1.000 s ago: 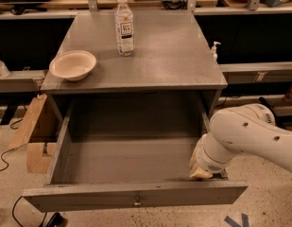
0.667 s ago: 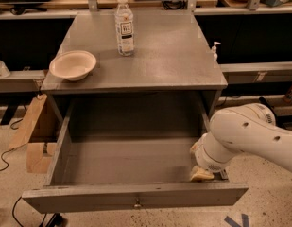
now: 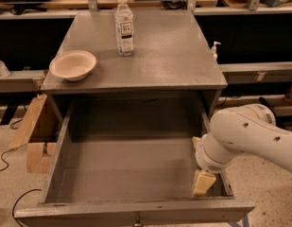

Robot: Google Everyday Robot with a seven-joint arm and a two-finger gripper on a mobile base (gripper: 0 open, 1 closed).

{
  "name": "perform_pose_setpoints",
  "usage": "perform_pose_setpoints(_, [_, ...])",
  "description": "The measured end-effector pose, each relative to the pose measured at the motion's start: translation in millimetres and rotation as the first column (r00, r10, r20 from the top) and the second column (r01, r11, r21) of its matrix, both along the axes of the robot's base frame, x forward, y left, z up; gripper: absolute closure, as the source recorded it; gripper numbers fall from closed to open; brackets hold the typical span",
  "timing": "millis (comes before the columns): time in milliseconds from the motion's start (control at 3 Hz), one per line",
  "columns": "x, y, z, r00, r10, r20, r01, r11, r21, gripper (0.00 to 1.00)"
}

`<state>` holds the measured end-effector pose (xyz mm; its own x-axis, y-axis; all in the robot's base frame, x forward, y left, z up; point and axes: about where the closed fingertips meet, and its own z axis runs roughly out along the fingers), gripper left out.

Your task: Open top drawer

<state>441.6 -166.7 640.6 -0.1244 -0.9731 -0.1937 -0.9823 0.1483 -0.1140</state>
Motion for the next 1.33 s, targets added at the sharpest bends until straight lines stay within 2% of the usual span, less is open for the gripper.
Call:
perform_pose_setpoints(333, [-0.4,0.0,0.6,1.0,0.001,0.001,-0.001,1.0,-0.001,0.14])
perform_pose_setpoints(667, [-0.9,0.0,1.5,1.0,0.002,0.002,-0.002,1.0,-0.003,0.45])
perform_pose_setpoints(1000, [-1.2,0.0,2.1,1.0,0.002,0.003,-0.002,1.0,-0.004,0.68])
perform_pose_setpoints(1333, [16.8,-15.8,32.6,0.9991,0.018,0.039,-0.017,1.0,-0.019,0.92])
